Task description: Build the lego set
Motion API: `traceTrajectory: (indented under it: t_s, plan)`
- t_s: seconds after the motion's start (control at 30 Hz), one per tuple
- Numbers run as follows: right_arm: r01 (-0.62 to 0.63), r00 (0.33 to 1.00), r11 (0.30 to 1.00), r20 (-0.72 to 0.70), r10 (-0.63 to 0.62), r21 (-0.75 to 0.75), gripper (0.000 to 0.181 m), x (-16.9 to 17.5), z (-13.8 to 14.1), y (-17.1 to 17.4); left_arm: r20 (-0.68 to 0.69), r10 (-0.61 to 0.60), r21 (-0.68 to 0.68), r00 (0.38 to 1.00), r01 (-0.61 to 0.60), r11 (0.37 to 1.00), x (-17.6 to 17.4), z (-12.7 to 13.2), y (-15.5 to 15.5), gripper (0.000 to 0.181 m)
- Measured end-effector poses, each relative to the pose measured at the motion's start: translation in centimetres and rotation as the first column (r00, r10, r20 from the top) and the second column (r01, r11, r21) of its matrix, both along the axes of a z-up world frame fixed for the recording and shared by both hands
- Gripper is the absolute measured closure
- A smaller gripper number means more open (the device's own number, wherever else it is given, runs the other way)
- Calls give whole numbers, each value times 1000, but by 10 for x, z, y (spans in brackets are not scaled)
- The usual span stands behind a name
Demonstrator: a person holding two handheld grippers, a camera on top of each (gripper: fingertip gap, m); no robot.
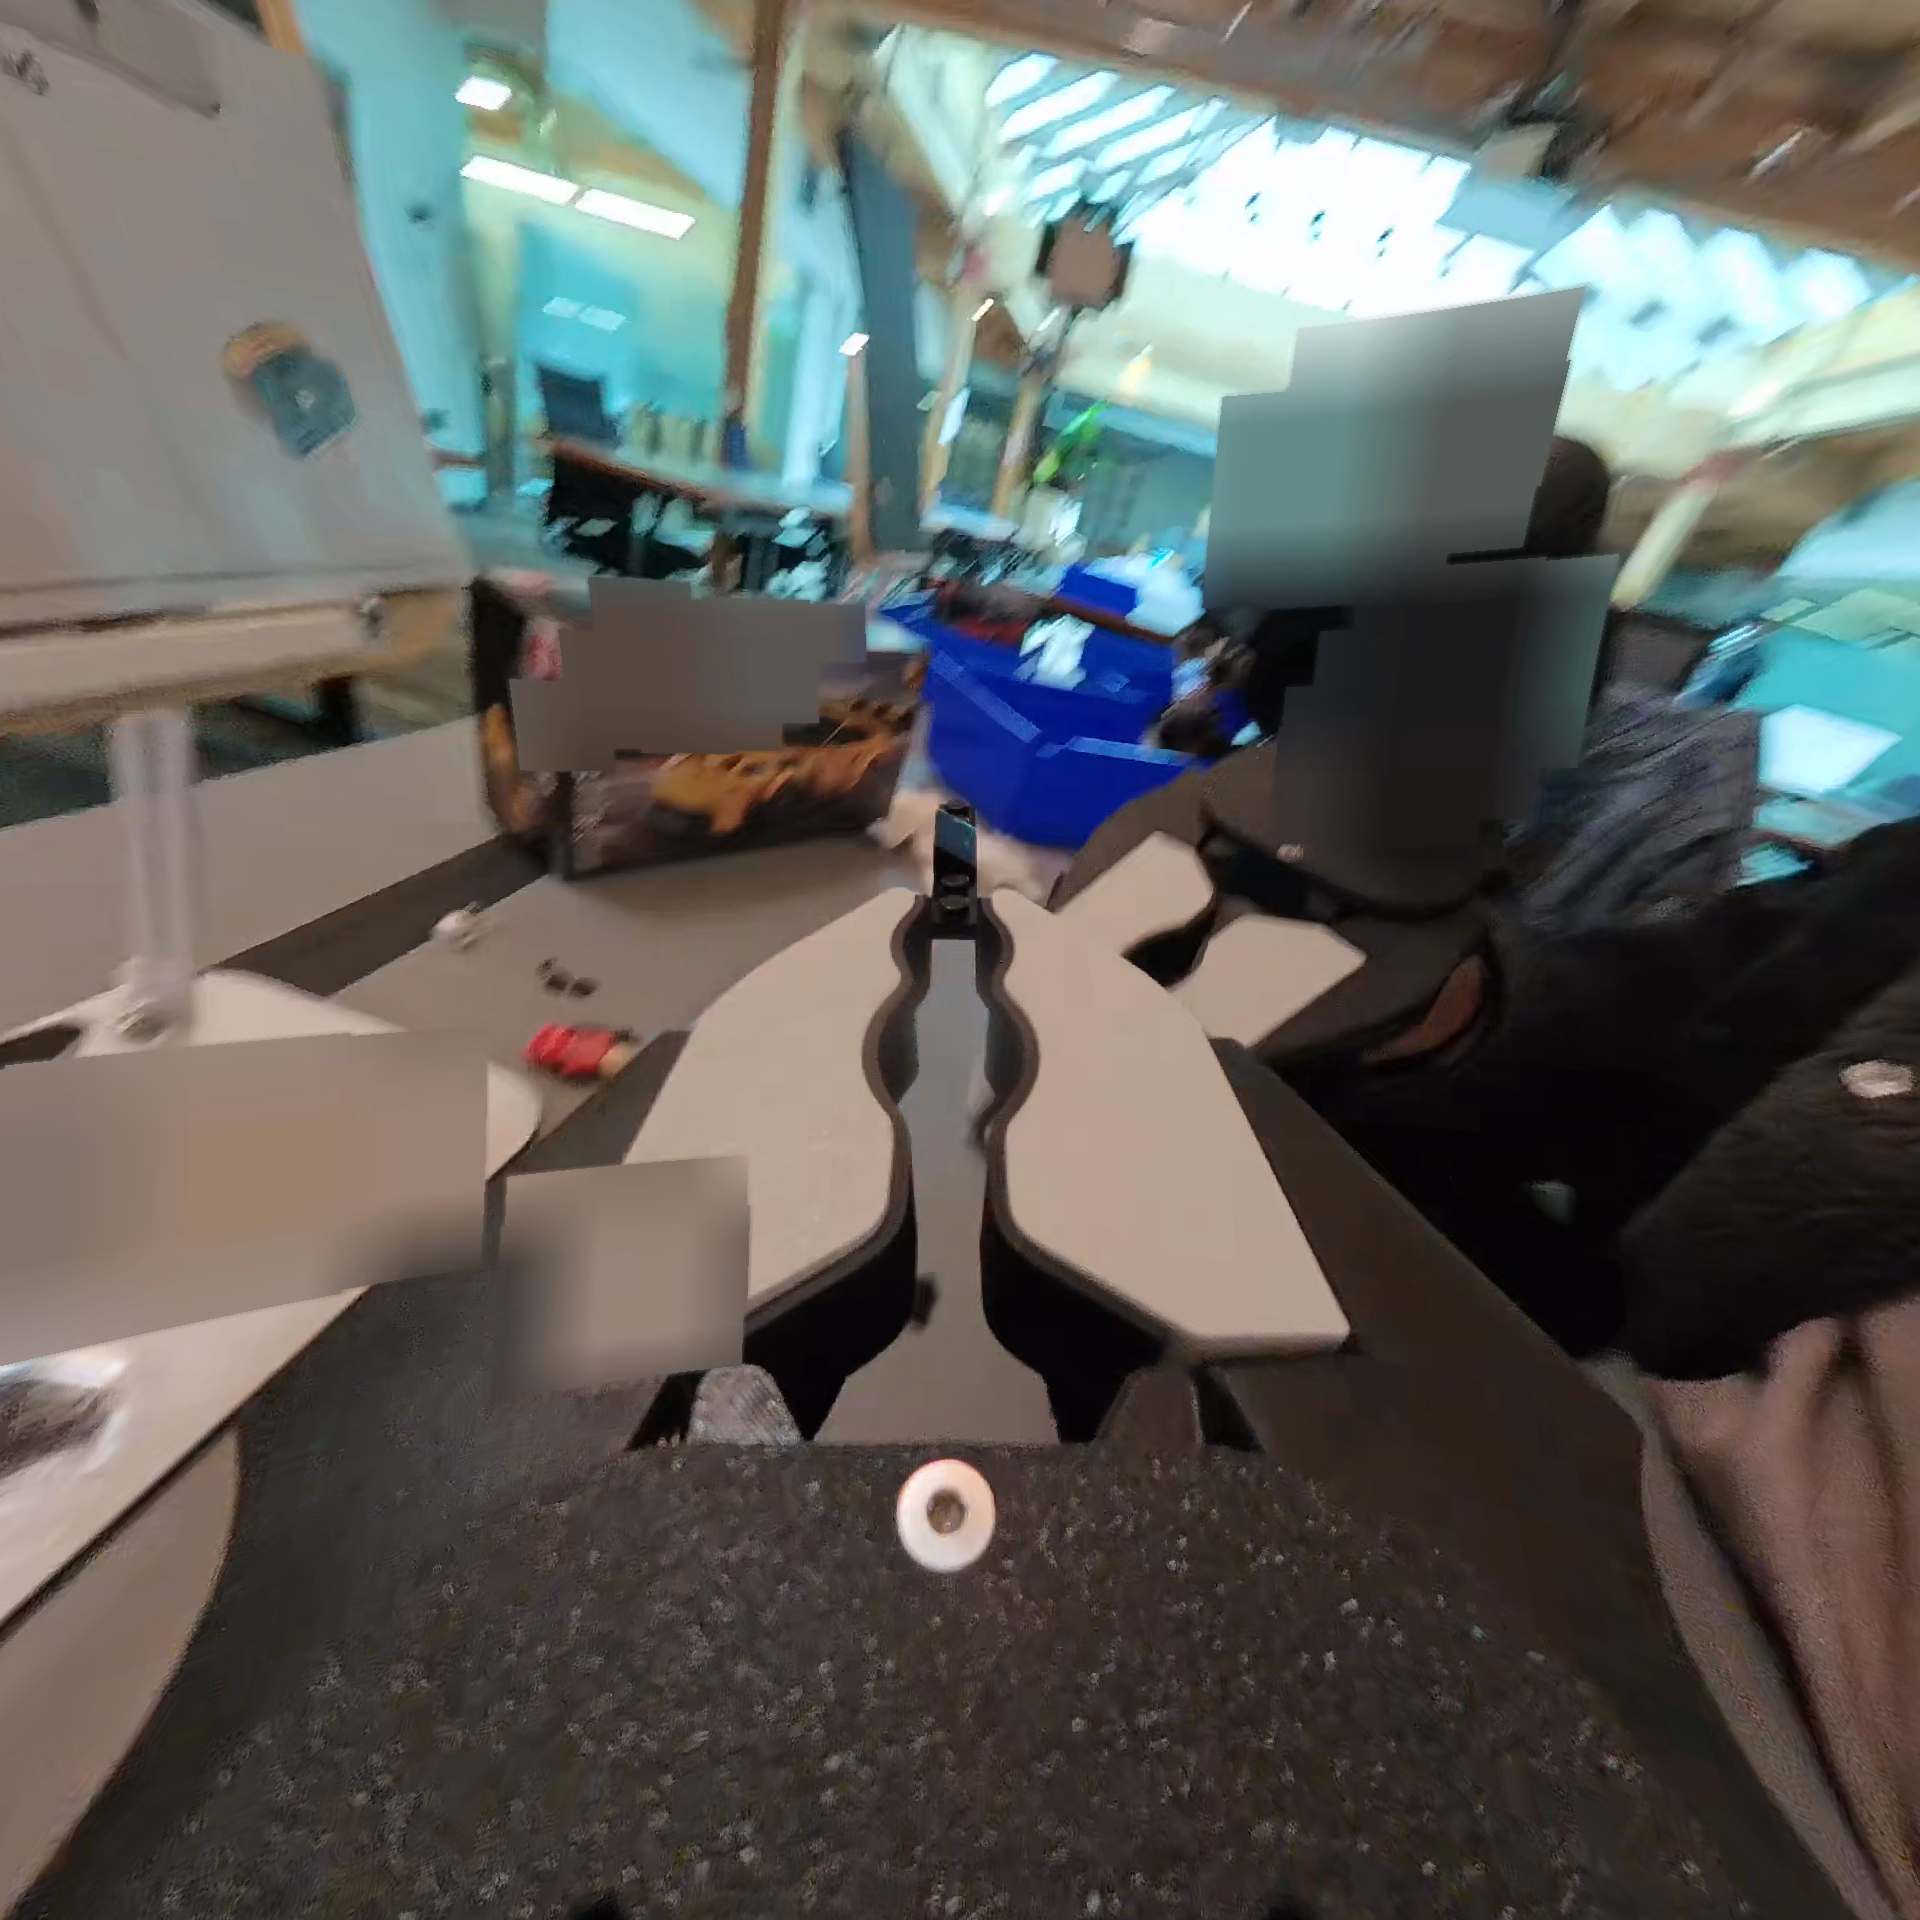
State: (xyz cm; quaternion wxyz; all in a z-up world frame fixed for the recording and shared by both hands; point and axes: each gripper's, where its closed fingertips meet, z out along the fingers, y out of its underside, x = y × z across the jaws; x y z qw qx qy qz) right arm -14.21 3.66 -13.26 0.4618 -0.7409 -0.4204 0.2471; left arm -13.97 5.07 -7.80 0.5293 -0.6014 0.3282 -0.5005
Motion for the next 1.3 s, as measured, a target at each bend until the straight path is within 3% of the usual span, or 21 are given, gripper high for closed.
traceTrajectory:
  t_s: [0.1, 0.33, 0.43, 0.6, 0.7, 0.9, 1.0, 1.13, 1.23, 1.3]
  plan:
    - [42, 999, 999, 10, -43, 5, 181, 4, -6, 9, -146, 87, -6, 986, -88, 996, -5, -26, -4, 173]
    - [55, 993, 997, 104, -60, 51, 170, 12, -26, 19, -327, 75, -14, 942, -84, 996, -13, -78, -18, 174]
    - [-34, 990, 998, 138, 27, 44, 157, 12, -36, 16, -400, 16, -28, 916, -29, 999, -17, -98, -22, 174]
    - [-341, 919, 939, 228, 322, 47, 134, 11, -58, -6, -513, -106, -60, 852, 88, 994, -8, -127, -38, 174]
    - [-420, 876, 907, 275, 397, 27, 136, 10, -75, -14, -555, -140, -44, 820, 139, 989, 0, -135, -47, 174]
    - [-467, 839, 884, 317, 442, 6, 170, 4, -95, -24, -587, -148, -55, 796, 143, 988, -1, -142, -47, 173]
    - [-450, 836, 893, 361, 413, 21, 172, 6, -100, -19, -648, -83, -28, 757, 86, 996, -5, -148, -39, 172]
    - [-425, 827, 904, 426, 367, 45, 172, 8, -109, -10, -754, 83, 66, 652, -51, 997, -16, -155, -18, 154]
    - [-429, 815, 902, 450, 364, 47, 173, 7, -112, -7, -792, 211, 169, 573, -126, 978, -25, -155, -4, 159]
    - [-433, 809, 900, 460, 365, 48, 173, 6, -114, -5, -791, 254, 204, 556, -153, 967, -27, -151, 0, 159]
